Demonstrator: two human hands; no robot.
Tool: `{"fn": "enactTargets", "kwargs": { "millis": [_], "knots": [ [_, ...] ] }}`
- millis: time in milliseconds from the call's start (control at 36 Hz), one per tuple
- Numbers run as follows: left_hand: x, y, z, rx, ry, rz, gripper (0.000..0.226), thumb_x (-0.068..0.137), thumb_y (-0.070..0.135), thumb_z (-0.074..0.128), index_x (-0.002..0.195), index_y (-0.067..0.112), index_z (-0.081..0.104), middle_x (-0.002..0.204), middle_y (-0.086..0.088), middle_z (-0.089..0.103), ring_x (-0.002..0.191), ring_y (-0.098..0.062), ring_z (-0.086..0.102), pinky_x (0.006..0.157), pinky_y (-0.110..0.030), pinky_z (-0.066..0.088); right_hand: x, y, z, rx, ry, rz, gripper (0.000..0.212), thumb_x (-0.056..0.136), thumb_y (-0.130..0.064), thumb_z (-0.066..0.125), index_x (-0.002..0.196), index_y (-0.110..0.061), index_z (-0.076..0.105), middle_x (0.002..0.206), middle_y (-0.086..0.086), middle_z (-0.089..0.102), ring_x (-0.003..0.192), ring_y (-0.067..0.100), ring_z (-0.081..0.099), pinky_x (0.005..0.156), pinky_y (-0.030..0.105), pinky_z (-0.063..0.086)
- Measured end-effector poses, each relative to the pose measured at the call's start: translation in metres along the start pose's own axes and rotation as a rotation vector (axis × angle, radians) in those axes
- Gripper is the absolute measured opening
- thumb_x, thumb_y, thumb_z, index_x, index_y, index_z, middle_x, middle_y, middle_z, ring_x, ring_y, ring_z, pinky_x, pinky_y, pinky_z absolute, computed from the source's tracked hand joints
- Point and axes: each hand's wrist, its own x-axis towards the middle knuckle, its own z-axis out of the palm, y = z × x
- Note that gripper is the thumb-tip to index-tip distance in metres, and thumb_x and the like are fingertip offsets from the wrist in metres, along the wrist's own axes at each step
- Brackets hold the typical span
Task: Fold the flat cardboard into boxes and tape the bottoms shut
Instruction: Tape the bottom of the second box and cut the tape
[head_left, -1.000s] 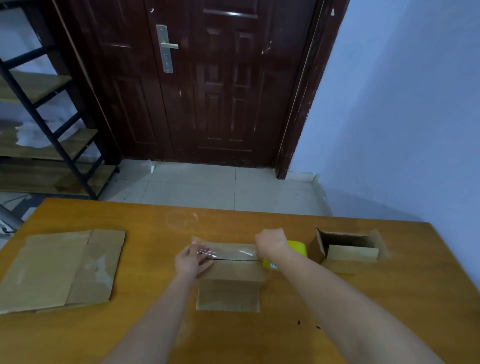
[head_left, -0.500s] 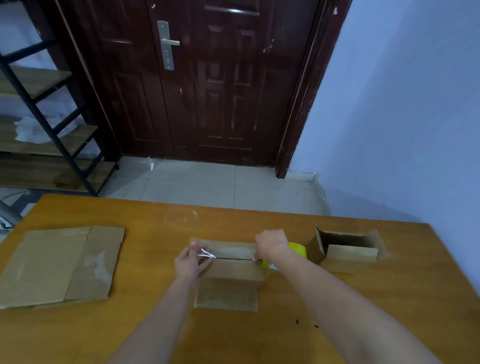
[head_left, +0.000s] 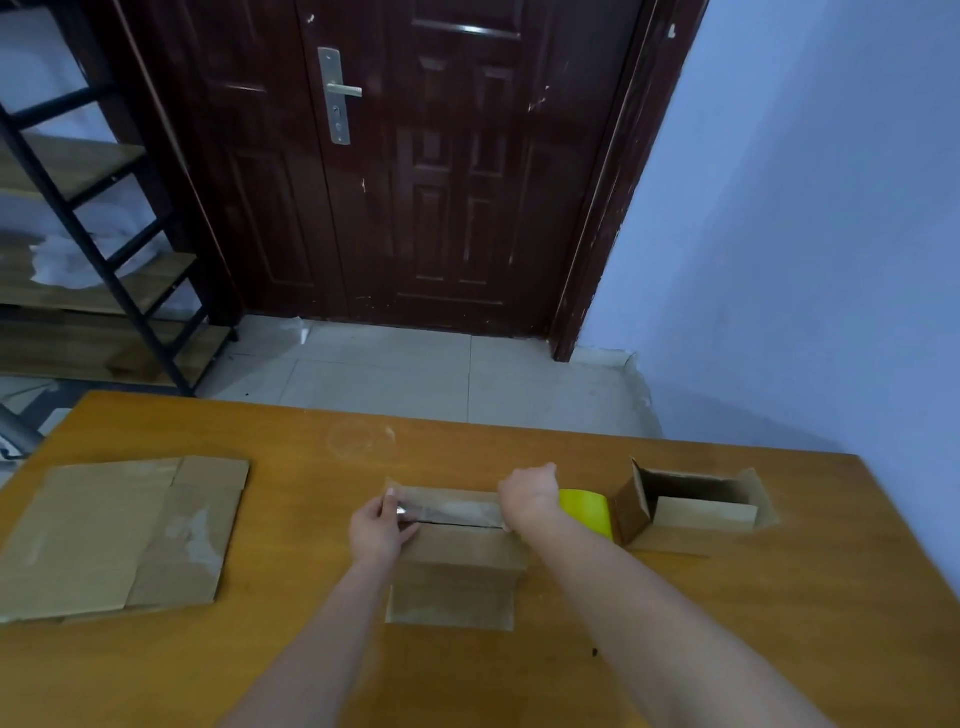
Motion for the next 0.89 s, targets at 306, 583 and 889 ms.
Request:
{"fn": "enactTargets", "kwargs": {
  "millis": [306,583,889],
  "knots": [
    [0.003,-0.008,-0.010,0.296,0.047,0.129,0.025,0.096,0.026,0.052,0.086,0.009,0.067,0.056,-0.004,0.053,0.047,-0.020,0.049,0.057,-0.031,0.046,-0.001,0.002,0.000,0.027,0.007,0.021,0.031,0.095,-0.020,0.054,0.125,-0.015,0.058,0.125,0.005,0.060,0.113,0.028,0.058,0.095,0.041,0.036],
    [-0.001,-0.009,-0.010,0.356,0.109,0.123,0.035,0.096,0.029,0.051,0.092,-0.001,0.069,0.064,-0.008,0.056,0.044,-0.019,0.049,0.053,-0.028,0.043,-0.001,0.003,-0.001,0.050,-0.001,0.013,0.032,0.093,-0.023,0.057,0.124,-0.016,0.058,0.123,0.004,0.062,0.112,0.027,0.059,0.095,0.041,0.037],
    [0.007,-0.006,-0.011,0.465,0.114,0.056,0.036,0.096,0.029,0.053,0.106,-0.001,0.069,0.068,-0.016,0.062,0.059,-0.028,0.059,0.074,-0.042,0.056,0.001,0.004,0.002,0.083,0.015,0.025,0.035,0.092,-0.025,0.058,0.126,-0.017,0.058,0.127,0.003,0.060,0.117,0.026,0.057,0.097,0.039,0.036]
  ]
}}
